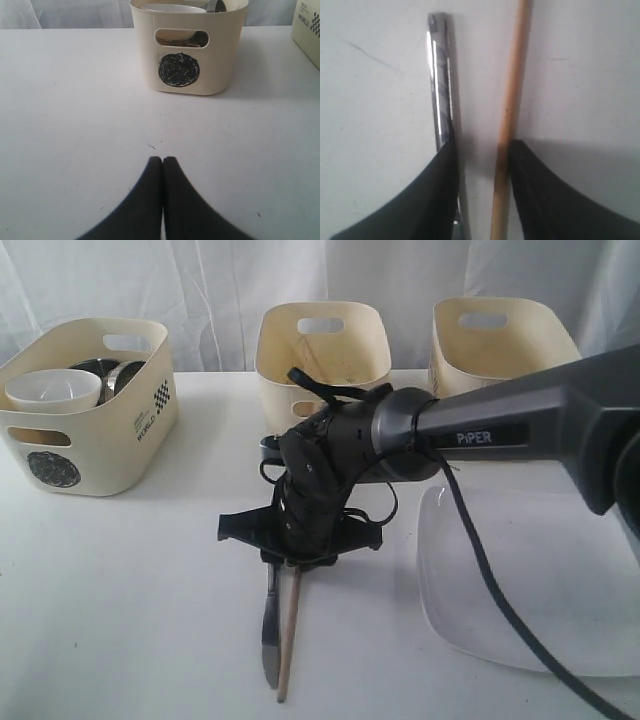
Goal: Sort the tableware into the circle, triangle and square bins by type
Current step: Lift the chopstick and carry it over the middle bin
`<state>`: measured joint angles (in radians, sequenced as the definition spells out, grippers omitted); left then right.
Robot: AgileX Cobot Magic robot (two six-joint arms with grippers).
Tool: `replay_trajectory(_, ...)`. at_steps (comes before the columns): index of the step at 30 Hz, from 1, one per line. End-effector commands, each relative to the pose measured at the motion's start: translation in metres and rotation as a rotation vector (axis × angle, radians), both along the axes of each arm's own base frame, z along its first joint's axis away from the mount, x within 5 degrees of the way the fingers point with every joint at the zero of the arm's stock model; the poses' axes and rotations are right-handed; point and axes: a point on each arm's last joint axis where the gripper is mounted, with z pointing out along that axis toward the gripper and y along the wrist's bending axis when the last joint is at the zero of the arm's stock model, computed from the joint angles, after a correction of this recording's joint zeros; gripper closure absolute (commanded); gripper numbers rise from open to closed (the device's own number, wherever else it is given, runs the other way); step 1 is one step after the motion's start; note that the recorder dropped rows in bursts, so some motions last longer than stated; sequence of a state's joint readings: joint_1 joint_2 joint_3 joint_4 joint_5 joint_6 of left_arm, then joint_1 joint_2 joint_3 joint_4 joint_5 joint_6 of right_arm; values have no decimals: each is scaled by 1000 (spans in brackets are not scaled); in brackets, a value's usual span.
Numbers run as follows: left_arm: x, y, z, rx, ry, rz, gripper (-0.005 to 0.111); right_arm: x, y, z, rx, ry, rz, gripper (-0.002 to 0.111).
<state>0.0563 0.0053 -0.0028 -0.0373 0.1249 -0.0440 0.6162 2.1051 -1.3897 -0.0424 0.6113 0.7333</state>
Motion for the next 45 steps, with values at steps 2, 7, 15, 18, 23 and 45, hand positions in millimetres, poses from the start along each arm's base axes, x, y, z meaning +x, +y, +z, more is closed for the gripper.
replay_trajectory(2,0,0,-1,-5,0,0,107,-23,0,-25,-32,110,-33,74)
replay_trajectory(7,0,0,-1,-5,0,0,107,-33,-7,-38,-50,127,-30,78)
replay_trajectory(15,0,0,-1,-5,0,0,107,-41,-25,-48,-69,96,-17,108)
replay_trajectory(18,0,0,-1,-5,0,0,107,-39,-32,-41,-35,44,-30,108)
replay_trajectory(23,0,0,-1,-7,0,1,107,-36,-45,-31,-18,10,-48,108)
replay_trajectory(45,0,0,-1,-7,0,1,107,39,-154,185,298,-895,-229,108)
